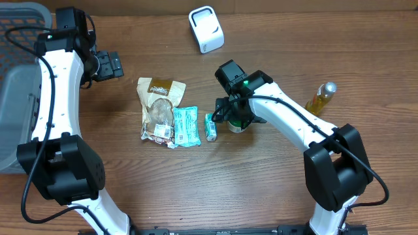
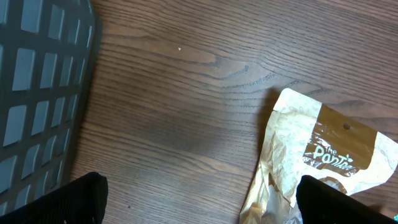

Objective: Scan the item barcode
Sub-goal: 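Lower the right gripper onto the green-lidded tub and grasp it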

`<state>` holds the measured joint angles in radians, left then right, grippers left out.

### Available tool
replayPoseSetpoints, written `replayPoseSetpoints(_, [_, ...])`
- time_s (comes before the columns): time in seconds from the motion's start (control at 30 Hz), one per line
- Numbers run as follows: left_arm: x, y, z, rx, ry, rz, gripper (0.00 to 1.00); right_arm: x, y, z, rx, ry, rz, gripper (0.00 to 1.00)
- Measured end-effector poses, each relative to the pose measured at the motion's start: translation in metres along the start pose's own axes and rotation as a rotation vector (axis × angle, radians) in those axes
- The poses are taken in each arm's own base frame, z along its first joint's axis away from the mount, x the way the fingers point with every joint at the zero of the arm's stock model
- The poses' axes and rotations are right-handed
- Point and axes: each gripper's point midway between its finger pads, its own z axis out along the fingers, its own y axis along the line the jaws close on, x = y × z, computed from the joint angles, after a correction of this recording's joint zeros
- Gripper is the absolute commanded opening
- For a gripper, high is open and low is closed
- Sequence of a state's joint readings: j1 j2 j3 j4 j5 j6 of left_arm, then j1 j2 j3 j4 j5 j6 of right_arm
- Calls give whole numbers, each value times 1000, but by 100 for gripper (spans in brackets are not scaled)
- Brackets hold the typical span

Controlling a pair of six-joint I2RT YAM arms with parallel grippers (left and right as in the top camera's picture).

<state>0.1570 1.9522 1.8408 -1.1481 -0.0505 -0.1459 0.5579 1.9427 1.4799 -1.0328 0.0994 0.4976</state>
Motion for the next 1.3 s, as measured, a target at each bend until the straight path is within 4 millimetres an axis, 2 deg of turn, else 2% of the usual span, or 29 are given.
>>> replayPoseSetpoints(0.13, [0, 0, 0, 0, 0, 0, 99, 3, -1, 4, 0, 5, 26, 100])
replayPoseSetpoints(0.4, [0, 0, 0, 0, 0, 0, 99, 10, -3, 26, -4, -4, 60, 100])
replayPoseSetpoints(0.53, [0, 0, 0, 0, 0, 0, 100, 4, -3, 26, -4, -30, 63, 98])
replayPoseSetpoints(0.7, [0, 0, 0, 0, 0, 0, 100, 3, -4, 26, 3, -36, 71, 86])
replayPoseSetpoints(1.23, [0, 0, 0, 0, 0, 0, 99, 1, 0, 26, -17, -41, 75, 85])
replayPoseSetpoints(1.3, [0, 0, 0, 0, 0, 0, 99, 1, 0, 26, -18, -40, 75, 87])
